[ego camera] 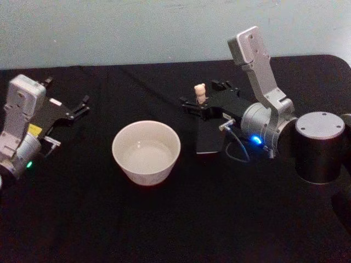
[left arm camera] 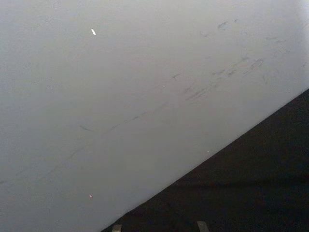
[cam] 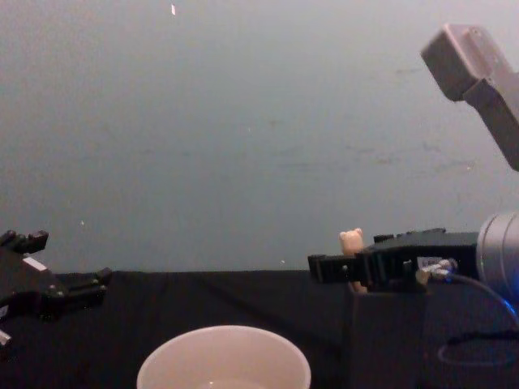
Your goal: Pick up the stirring spoon with one hand, stir inside the cup, then place it back in its original position.
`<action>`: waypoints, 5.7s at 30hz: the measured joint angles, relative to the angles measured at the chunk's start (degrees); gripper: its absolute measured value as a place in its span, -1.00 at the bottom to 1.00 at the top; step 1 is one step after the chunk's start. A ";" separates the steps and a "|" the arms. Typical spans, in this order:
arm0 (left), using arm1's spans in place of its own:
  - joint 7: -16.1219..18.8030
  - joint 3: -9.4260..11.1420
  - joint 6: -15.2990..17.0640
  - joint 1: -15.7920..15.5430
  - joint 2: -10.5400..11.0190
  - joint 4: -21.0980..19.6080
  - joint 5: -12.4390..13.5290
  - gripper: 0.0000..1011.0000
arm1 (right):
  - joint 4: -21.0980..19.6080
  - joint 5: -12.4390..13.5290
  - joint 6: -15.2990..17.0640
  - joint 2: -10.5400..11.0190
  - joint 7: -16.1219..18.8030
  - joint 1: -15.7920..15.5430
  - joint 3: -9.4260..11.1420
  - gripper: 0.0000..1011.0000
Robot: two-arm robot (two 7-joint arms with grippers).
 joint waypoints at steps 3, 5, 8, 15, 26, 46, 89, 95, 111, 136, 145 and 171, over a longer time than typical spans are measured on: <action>0.00 0.00 0.00 0.00 0.00 0.00 0.00 0.98 | 0.37 -0.33 0.03 -0.42 0.06 0.20 0.05 0.98; 0.00 0.00 0.00 0.00 0.00 0.00 0.00 0.98 | 0.63 -0.68 0.08 -0.72 0.21 0.34 0.13 0.98; 0.00 0.00 0.00 0.00 0.00 0.00 0.00 0.98 | 0.77 -1.15 0.06 -0.88 0.39 0.39 0.13 0.98; 0.00 0.00 0.00 0.00 0.00 0.00 0.00 0.98 | 0.77 -1.11 0.06 -0.87 0.35 0.39 0.12 0.98; 0.00 0.00 0.00 0.00 0.00 0.00 0.00 0.98 | 0.76 -0.95 0.07 -0.83 0.29 0.37 0.12 0.56; 0.00 0.00 0.00 0.00 0.00 0.00 0.00 0.98 | 0.68 -0.82 0.08 -0.79 0.22 0.34 0.12 -0.56; 0.00 0.00 0.00 0.00 0.00 0.00 0.00 0.98 | -12.16 2.89 -1.19 -2.68 3.09 -3.26 9.92 -0.56; 0.00 0.00 0.00 0.00 0.00 0.00 0.00 0.98 | -13.42 5.86 -1.95 -2.03 5.05 -2.82 10.55 -0.56; 0.00 0.00 0.00 0.00 0.00 0.00 0.00 0.98 | -9.04 10.99 -12.27 2.27 18.06 -1.34 6.49 -0.57; 0.00 0.00 0.00 0.00 0.00 0.00 0.00 0.98 | 4.11 11.62 -31.54 1.91 26.66 0.21 -1.82 -0.57; 0.00 0.00 0.00 0.00 0.00 0.00 0.00 0.98 | 9.69 10.43 -36.84 0.68 26.53 1.49 -4.14 -0.57; 0.00 0.00 0.00 0.00 0.00 0.00 0.00 0.98 | 22.80 6.14 -43.07 -4.78 23.72 5.15 -6.37 -0.57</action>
